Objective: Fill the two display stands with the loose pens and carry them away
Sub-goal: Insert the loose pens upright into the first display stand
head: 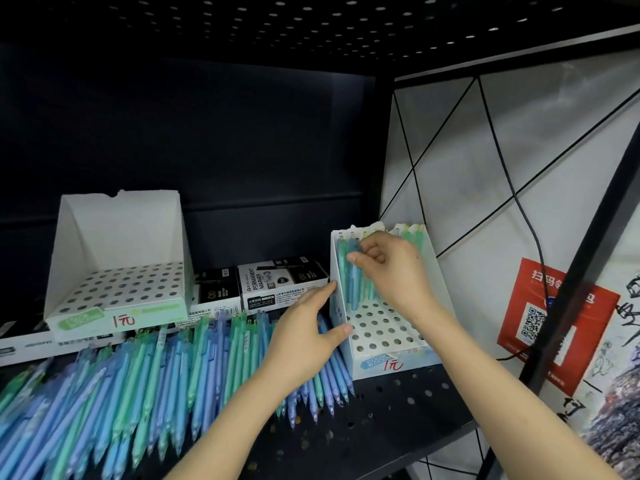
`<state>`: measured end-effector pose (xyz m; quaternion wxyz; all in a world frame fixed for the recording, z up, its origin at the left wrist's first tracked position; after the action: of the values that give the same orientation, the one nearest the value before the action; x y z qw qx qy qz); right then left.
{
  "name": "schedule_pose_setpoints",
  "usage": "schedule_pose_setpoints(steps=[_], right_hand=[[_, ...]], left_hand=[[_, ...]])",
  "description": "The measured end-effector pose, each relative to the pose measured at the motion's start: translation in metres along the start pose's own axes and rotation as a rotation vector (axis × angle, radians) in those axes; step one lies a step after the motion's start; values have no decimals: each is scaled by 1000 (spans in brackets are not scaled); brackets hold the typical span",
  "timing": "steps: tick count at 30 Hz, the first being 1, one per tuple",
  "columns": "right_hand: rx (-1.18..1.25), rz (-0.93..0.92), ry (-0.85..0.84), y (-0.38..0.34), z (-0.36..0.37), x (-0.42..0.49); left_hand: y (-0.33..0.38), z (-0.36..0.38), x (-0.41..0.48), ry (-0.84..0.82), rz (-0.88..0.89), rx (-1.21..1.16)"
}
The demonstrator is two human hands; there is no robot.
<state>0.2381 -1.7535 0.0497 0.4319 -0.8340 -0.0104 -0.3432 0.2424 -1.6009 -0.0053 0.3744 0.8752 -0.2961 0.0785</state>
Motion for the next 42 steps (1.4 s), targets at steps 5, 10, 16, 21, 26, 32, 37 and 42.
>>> schedule_pose_setpoints(steps=[5,10,16,21,26,32,37,42], right_hand=[[-157,-36,137,-9,-7,-12],[-112,-196,172,-54,8,-54],[-367,-95,-398,-56,79,-78],[-392,-69,-475,-57,112,-86],[-365,-30,-509,-65,127,-88],[-314,78,-500,-64,132,-84],[-215,139,-465,-65,135,-87],[-99,190,-443,-65,135,-84]], left_hand=[[5,-10,-1,-6,-3,3],[-8,-56,-22,245,-133,111],[-67,-113,-81,323,-421,340],[-88,-130,-112,305,-574,518],[-93,-130,-116,319,-638,612],[-104,-129,-113,305,-716,417],[-106,-129,-109,393,-694,273],[-107,-130,-108,386,-673,248]])
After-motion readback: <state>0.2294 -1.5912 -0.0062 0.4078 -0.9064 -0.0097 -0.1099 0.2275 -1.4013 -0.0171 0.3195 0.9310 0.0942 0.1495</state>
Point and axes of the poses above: each hand's wrist, its own x-axis towards the middle knuckle, its own z-axis out of the palm, y = z × x, the point moved 2 cm from there along x, towards the middle knuckle, and after that the axes turned 8 degrees about x, right-handed, at the moved point
